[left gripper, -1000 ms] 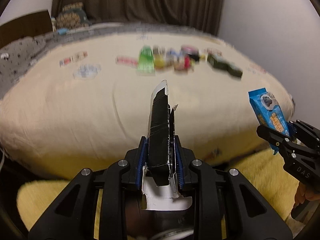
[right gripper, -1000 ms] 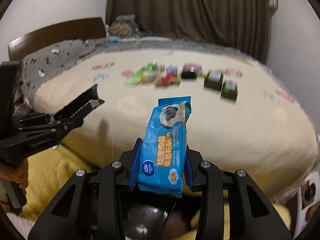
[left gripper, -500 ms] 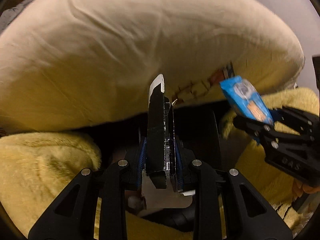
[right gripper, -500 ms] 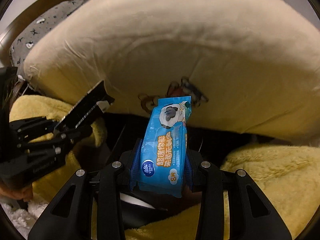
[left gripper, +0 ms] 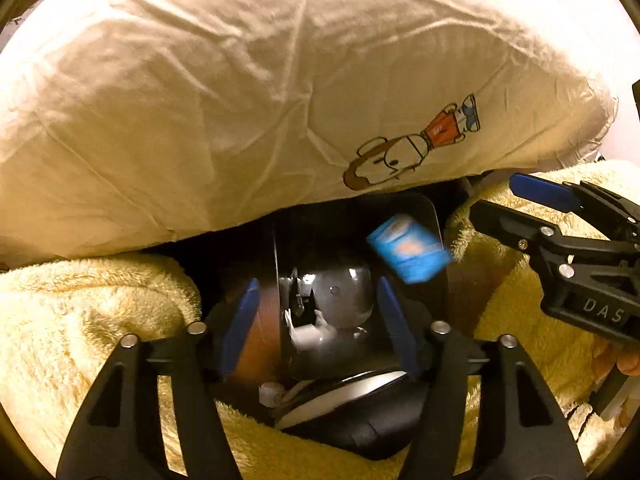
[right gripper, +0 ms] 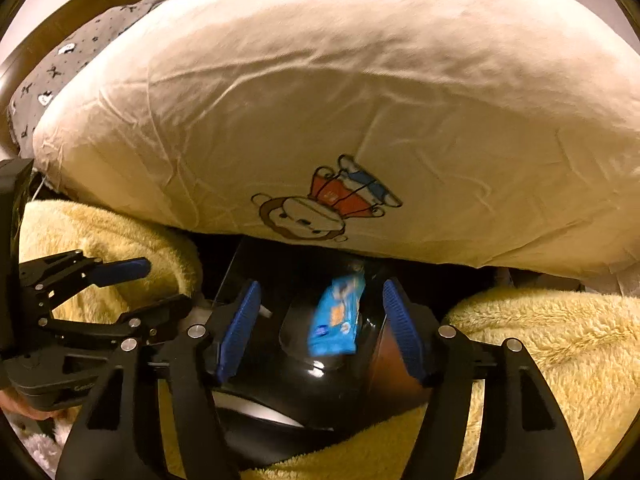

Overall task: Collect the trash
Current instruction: 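Carry both items down to the bin below the bed and release them, then grasp the green tube with left tool while right tool grasps an olive-green bottle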

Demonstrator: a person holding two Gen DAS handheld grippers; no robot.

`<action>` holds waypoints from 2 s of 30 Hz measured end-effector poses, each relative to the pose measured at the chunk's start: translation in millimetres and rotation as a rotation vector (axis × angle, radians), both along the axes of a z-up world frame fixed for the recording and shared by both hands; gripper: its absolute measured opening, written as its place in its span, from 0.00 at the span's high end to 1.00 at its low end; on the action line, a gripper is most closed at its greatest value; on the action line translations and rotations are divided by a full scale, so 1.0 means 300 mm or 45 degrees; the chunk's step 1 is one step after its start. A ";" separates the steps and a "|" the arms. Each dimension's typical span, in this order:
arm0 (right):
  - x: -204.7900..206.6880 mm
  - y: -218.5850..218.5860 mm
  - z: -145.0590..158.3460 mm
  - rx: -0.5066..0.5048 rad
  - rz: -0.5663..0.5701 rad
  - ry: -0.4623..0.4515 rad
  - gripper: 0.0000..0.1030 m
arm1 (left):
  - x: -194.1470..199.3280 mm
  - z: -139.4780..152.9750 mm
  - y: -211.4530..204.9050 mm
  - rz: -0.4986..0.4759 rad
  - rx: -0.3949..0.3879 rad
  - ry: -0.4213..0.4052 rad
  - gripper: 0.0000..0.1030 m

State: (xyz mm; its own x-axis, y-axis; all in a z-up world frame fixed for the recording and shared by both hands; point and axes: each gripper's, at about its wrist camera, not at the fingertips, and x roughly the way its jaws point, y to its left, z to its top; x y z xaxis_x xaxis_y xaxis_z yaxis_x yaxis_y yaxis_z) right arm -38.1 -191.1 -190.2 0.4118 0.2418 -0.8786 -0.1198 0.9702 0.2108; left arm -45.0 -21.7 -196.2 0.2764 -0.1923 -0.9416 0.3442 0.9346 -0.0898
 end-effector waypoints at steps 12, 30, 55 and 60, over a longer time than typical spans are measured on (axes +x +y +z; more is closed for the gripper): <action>-0.017 -0.121 0.269 -0.120 -0.141 -0.411 0.11 | -0.004 0.192 0.034 0.003 -0.009 -0.289 0.16; 0.315 -0.331 0.532 -0.323 -0.425 -0.675 0.07 | 0.394 0.556 0.056 0.176 -0.057 -0.692 0.14; 0.571 -0.421 0.350 -0.303 -0.483 -0.515 0.16 | 1.007 0.425 -0.052 0.167 -0.044 -0.474 0.44; 0.609 -0.430 0.351 -0.281 -0.462 -0.511 0.20 | 1.026 0.428 -0.084 0.151 -0.016 -0.470 0.63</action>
